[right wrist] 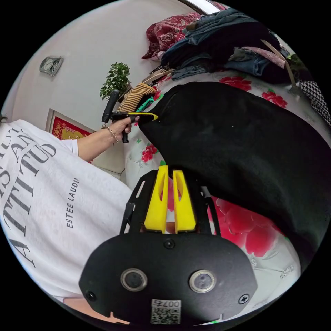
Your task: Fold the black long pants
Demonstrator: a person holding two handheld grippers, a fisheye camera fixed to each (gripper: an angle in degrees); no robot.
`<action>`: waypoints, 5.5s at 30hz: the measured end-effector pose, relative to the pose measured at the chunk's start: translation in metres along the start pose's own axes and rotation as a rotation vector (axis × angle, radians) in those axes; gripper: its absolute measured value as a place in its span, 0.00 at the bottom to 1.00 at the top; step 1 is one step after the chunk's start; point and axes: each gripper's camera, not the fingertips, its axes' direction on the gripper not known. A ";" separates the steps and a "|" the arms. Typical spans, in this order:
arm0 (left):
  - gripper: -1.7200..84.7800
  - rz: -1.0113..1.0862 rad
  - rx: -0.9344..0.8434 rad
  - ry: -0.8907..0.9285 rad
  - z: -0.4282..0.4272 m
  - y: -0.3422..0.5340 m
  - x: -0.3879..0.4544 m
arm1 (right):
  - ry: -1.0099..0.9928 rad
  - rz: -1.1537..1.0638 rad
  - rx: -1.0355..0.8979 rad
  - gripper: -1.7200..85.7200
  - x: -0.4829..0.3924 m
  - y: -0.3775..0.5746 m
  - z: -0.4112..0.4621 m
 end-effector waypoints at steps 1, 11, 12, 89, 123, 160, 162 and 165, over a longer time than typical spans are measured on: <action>0.01 0.002 0.003 0.000 0.000 0.001 0.001 | -0.005 0.000 0.007 0.02 -0.005 0.006 -0.003; 0.01 0.069 0.000 -0.077 0.001 0.007 0.020 | 0.033 0.044 -0.035 0.02 -0.008 0.011 0.027; 0.01 0.081 -0.018 -0.117 0.000 0.007 0.021 | 0.039 0.026 -0.037 0.02 -0.015 0.016 0.025; 0.19 -0.954 0.259 0.640 -0.080 0.084 -0.304 | 0.492 -0.243 0.083 0.06 -0.145 -0.047 -0.046; 0.09 0.688 -0.031 0.917 -0.104 -0.018 0.241 | 0.213 0.722 0.546 0.10 0.043 0.171 -0.148; 0.08 0.417 0.438 0.897 -0.170 -0.244 0.227 | 0.445 0.292 0.950 0.06 0.082 -0.016 -0.426; 0.08 0.297 0.390 0.789 -0.144 -0.269 0.239 | 0.459 0.387 0.970 0.07 0.114 -0.026 -0.425; 0.06 0.266 0.382 0.612 -0.108 -0.244 0.255 | 0.411 0.474 0.914 0.10 0.158 -0.007 -0.390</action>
